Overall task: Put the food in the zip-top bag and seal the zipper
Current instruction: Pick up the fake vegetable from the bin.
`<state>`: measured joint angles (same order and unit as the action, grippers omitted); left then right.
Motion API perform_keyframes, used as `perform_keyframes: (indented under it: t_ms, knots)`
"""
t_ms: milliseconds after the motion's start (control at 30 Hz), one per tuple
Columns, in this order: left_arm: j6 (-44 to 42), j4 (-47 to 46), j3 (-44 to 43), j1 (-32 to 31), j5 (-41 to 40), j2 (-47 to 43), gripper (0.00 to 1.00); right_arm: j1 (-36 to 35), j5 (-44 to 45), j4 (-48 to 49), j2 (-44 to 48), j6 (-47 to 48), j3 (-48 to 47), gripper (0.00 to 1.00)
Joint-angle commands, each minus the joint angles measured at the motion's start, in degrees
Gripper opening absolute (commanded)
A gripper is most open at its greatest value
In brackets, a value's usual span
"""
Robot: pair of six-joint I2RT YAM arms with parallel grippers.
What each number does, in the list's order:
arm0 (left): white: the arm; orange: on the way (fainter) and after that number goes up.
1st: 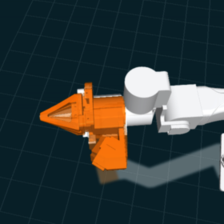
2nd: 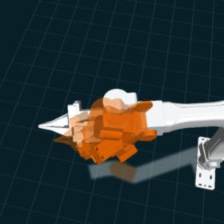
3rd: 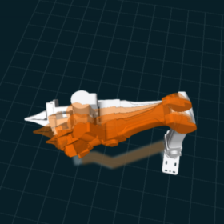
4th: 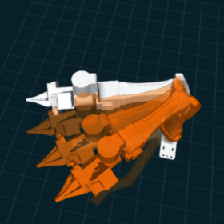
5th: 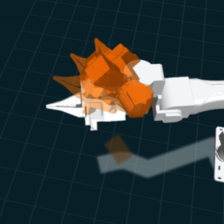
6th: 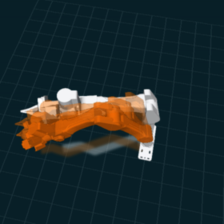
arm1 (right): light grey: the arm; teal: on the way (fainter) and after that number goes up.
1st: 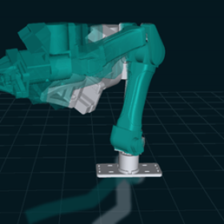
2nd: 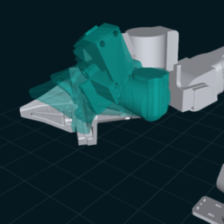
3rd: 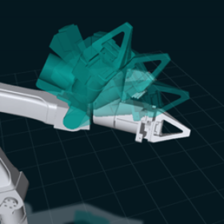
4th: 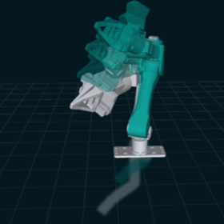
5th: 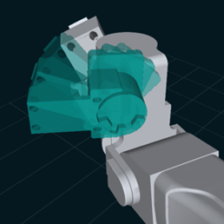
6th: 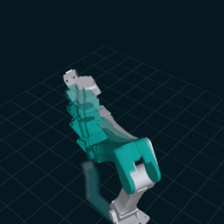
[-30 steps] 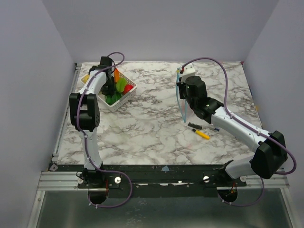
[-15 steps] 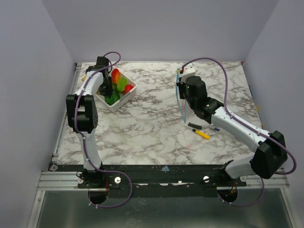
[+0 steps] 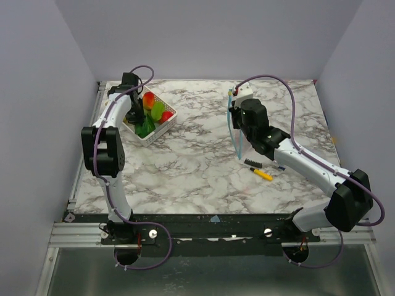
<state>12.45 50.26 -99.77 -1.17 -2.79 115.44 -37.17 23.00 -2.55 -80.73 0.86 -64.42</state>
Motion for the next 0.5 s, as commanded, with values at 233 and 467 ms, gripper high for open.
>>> perform_keyframes:
  t_ms: [233, 467]
  knots:
    - [0.4, -1.1, 2.9, 0.5, 2.8, -5.6, 0.00, -0.1, -1.7, 1.5, -0.1, -0.7, 0.6, 0.01]
    - [0.5, -0.9, 3.2, 0.5, 4.8, -7.2, 0.00, -0.1, -1.7, 1.0, -0.2, -0.7, 0.4, 0.01]
